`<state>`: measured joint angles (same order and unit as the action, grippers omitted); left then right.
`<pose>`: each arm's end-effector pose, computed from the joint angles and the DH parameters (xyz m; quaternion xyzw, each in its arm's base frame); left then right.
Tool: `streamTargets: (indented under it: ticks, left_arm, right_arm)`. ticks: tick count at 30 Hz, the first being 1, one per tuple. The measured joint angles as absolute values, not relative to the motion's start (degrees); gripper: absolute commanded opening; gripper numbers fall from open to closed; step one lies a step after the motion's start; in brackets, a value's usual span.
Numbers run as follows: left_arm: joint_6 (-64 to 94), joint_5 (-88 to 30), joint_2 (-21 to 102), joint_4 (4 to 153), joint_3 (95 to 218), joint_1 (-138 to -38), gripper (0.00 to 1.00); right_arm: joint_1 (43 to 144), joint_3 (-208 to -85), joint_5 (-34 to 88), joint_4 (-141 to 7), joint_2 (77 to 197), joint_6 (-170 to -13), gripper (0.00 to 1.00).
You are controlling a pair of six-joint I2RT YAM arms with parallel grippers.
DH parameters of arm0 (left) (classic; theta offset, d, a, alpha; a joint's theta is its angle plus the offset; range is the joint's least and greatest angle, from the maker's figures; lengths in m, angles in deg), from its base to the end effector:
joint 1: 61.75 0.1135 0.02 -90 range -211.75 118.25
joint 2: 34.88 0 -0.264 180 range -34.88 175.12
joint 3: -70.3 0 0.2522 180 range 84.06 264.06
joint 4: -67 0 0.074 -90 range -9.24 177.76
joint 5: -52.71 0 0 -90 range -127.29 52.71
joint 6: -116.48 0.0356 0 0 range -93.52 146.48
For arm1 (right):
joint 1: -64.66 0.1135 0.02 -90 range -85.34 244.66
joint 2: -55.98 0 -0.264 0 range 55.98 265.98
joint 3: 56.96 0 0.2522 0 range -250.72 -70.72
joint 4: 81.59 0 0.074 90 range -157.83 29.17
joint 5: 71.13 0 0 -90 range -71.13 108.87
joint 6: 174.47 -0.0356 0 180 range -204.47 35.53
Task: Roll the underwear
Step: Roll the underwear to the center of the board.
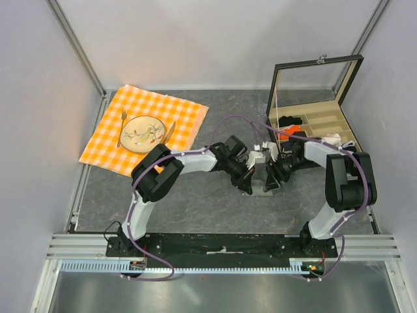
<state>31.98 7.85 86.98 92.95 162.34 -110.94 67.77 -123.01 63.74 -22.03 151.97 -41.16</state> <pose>0.2645 -0.3449 0.1304 0.5057 0.7320 -0.4416 0.1157 0.2652 0.0396 0.1510 -0.3658 0.8488 0.3570 0.1349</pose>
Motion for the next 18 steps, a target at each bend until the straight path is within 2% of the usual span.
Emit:
streamTargets:
  ticks: [4, 8, 14, 17, 18]
  left_arm:
    - [31.83, 7.70, 86.83, 92.58, 162.04, -110.94, 0.02]
    - [31.59, 7.44, 86.76, 92.51, 161.99, -110.97, 0.02]
    - [30.60, 6.34, 86.28, 92.60, 161.64, -110.97, 0.05]
    - [29.73, 5.67, 85.89, 92.36, 161.10, -110.94, 0.12]
    - [29.09, 5.21, 85.65, 91.97, 160.79, -110.97, 0.14]
  right_arm:
    - [67.82, -124.52, 63.60, -21.29, 154.22, -43.39, 0.67]
    - [68.08, -126.29, 62.60, -20.02, 156.12, -44.85, 0.61]
    - [69.78, -127.63, 61.64, -19.19, 157.98, -45.73, 0.47]
    - [70.24, -127.67, 61.53, -19.12, 158.52, -45.77, 0.35]
    - [70.39, -127.67, 61.42, -19.19, 158.74, -45.66, 0.27]
